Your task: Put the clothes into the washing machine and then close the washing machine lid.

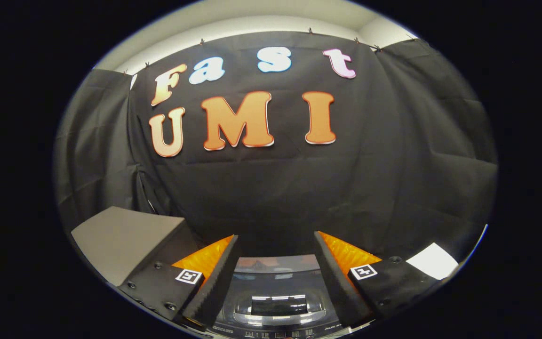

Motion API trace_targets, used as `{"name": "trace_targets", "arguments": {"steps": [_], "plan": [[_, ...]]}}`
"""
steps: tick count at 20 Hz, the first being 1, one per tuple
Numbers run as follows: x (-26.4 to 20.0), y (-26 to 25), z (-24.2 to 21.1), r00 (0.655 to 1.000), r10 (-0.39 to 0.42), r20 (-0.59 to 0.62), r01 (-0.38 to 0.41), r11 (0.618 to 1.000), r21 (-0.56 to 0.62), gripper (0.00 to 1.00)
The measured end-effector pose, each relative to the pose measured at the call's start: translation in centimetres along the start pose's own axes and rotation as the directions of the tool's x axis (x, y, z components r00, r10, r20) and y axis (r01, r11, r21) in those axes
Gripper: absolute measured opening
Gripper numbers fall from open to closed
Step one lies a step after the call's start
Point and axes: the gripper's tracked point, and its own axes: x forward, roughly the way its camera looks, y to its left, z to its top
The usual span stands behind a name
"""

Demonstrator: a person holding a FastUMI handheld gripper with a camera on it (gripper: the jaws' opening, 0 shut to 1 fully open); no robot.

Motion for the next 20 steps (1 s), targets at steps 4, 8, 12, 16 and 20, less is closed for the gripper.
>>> {"name": "trace_targets", "arguments": {"steps": [4,8,12,16,20], "plan": [[-3.3,0.8,5.2,0.996,0.038,0.082,-0.036,0.999,-0.019,0.99],[-6.9,1.6,9.9,0.984,0.061,0.164,-0.055,0.998,-0.04,0.99],[-10.3,2.5,12.9,0.972,0.103,0.212,-0.098,0.995,-0.033,0.98],[-12.9,1.9,15.0,0.961,0.099,0.26,-0.082,0.994,-0.075,0.98],[-15.5,1.3,15.6,0.959,0.095,0.266,-0.071,0.993,-0.099,0.98]]}}
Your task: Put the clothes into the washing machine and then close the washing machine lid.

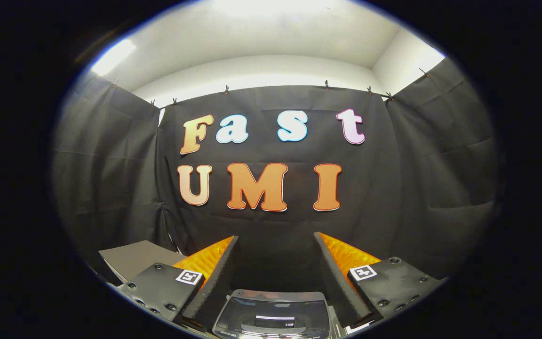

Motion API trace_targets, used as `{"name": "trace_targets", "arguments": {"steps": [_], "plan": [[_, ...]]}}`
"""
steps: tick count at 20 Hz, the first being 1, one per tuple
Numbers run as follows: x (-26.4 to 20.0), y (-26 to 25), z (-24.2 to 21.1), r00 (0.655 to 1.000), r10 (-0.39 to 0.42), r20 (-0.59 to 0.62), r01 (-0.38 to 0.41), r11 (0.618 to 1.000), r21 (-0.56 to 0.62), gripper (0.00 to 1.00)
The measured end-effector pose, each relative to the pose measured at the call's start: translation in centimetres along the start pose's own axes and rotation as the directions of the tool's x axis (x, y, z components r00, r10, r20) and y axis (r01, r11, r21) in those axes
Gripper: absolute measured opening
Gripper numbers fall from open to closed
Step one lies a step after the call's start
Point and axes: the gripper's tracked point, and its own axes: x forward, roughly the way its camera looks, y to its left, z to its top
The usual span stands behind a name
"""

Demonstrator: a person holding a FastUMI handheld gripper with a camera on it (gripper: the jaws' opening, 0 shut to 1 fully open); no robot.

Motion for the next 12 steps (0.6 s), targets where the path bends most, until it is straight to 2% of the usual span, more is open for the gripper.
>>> {"name": "trace_targets", "arguments": {"steps": [12], "plan": [[-3.6,-2.3,1.2,0.998,0.022,0.064,-0.025,0.998,0.053,0.97]]}}
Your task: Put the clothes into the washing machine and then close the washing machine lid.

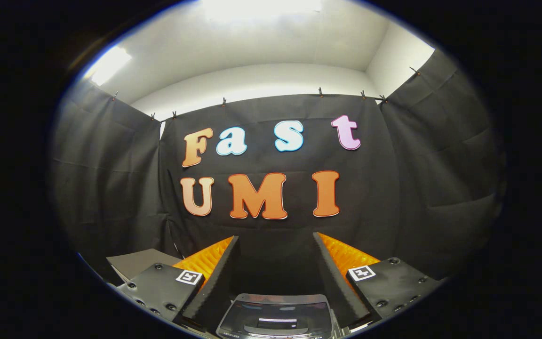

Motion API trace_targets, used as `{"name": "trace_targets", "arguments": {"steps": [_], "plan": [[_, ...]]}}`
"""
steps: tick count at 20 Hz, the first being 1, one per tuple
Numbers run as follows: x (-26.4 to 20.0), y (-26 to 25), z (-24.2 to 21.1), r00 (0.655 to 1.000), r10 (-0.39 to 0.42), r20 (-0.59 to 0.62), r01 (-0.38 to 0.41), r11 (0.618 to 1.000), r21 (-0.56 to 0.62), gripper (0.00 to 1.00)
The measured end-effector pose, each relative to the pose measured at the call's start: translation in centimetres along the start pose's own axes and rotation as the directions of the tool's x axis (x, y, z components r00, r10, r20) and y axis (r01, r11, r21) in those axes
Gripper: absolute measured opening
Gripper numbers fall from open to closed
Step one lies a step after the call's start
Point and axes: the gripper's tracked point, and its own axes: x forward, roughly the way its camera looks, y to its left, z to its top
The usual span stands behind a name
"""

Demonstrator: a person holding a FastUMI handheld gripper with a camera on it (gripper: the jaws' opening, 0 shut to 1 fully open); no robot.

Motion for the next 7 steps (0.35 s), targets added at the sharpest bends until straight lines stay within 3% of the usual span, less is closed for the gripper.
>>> {"name": "trace_targets", "arguments": {"steps": [7], "plan": [[-0.01,-0.84,0.56,1.0,0.002,-0.001,-0.002,0.999,0.034,0.97]]}}
